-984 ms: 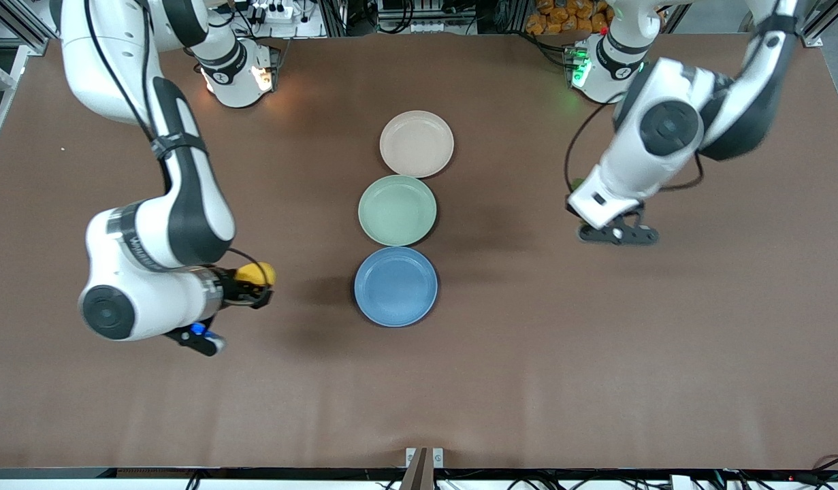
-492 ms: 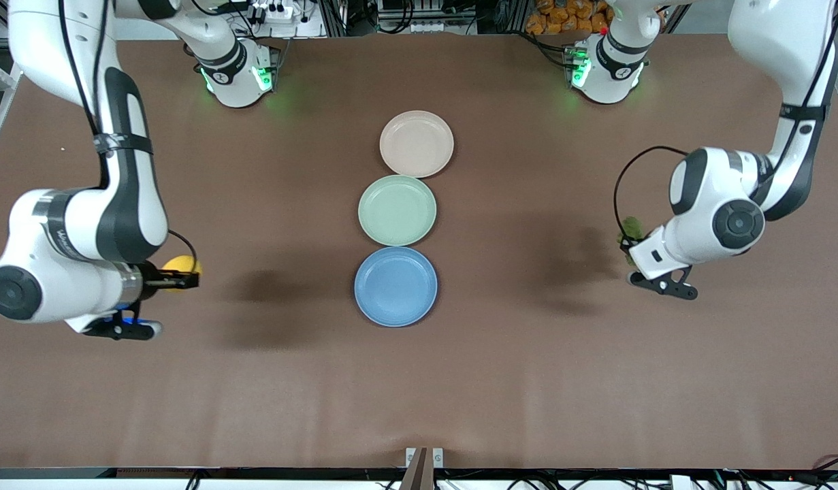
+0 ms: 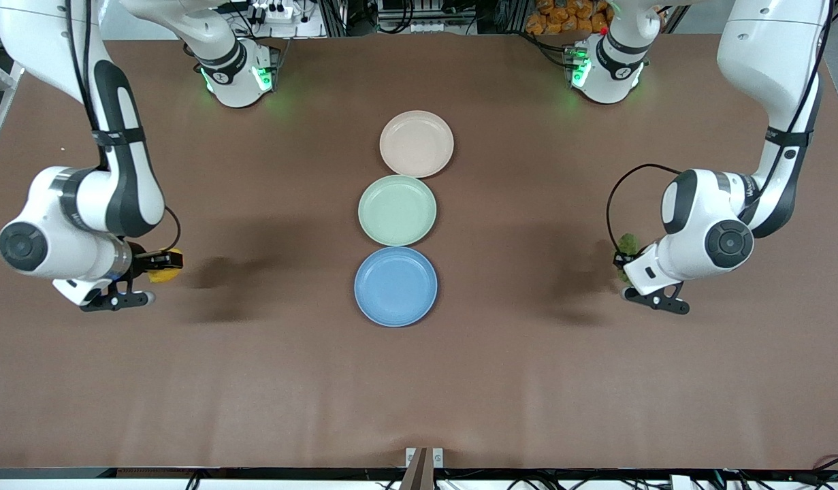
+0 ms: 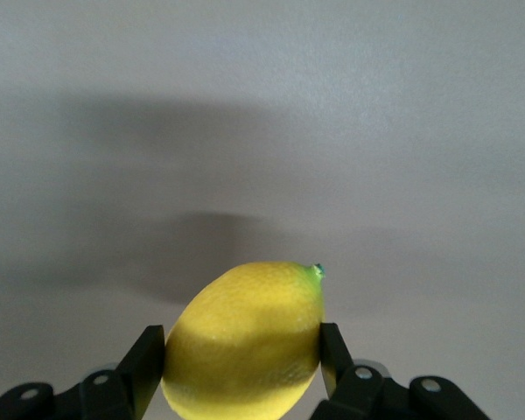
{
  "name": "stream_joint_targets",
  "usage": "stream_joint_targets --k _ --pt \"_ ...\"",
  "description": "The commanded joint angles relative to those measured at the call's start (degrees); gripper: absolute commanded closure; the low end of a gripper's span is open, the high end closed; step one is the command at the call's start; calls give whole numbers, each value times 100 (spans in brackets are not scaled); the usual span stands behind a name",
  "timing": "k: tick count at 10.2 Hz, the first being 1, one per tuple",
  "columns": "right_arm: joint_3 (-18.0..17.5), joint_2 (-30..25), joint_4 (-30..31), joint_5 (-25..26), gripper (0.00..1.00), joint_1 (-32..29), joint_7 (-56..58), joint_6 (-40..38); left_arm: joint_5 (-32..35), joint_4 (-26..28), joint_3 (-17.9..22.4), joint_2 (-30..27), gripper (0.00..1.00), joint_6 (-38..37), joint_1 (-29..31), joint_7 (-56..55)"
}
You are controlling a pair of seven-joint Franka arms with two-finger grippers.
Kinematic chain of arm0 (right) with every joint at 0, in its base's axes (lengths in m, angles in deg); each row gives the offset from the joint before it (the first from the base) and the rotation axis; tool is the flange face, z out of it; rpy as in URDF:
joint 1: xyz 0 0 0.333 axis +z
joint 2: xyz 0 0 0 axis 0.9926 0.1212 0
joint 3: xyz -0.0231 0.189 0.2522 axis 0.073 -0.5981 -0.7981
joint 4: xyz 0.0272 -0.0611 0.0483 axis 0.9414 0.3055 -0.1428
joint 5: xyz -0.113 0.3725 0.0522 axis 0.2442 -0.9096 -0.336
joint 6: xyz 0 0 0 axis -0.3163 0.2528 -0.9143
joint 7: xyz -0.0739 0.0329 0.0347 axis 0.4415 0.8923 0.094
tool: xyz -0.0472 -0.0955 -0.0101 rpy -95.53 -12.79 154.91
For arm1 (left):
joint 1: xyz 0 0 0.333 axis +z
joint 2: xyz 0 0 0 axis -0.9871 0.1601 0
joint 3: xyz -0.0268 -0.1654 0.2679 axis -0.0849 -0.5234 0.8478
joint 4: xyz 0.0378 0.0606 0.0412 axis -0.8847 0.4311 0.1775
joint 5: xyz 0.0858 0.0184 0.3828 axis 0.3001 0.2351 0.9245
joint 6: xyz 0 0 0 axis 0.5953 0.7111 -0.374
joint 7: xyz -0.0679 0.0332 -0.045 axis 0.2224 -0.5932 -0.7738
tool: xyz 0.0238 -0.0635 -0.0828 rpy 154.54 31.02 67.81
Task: Pick lemon and lettuce from blue and beige plates
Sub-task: 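Lower and release the lettuce with the left gripper while the right gripper lowers the lemon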
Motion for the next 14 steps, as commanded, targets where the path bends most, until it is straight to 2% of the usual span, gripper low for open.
stream_joint_targets --k 1,2,3,5,6,7,8,9,12,14 --pt "-50 -371 578 105 93 -57 113 323 -135 -463 109 205 56 -53 -178 -202" --pt "-58 -328 647 96 91 -57 86 349 -204 -490 91 74 1 -53 -187 -186" --pt "-67 -292 639 61 92 -5 77 375 -223 -534 48 -92 0 -88 -187 -203" --pt "-85 -213 770 61 78 -30 139 637 -214 -769 -128 -671 0 -655 -179 -230" --pt "-93 -187 823 52 54 -4 130 813 -223 -1015 -137 -961 0 -1234 -170 -230" --pt "-93 -160 824 52 41 -13 130 815 -249 -1070 -137 -1347 0 -1605 -135 -238" --pt "-111 -143 824 43 18 -4 95 823 -293 -1079 -137 -1769 0 -1817 -126 -265" --pt "-137 -125 824 43 0 -4 95 824 -302 -1157 -172 -2069 0 -2063 -126 -282" --pt "-102 -213 675 52 0 -144 252 727 -302 -1447 -59 -2659 0 -2705 -152 -396" --pt "-85 -335 343 61 0 -145 218 317 -311 -1989 274 -2678 0 -3433 -309 -379"
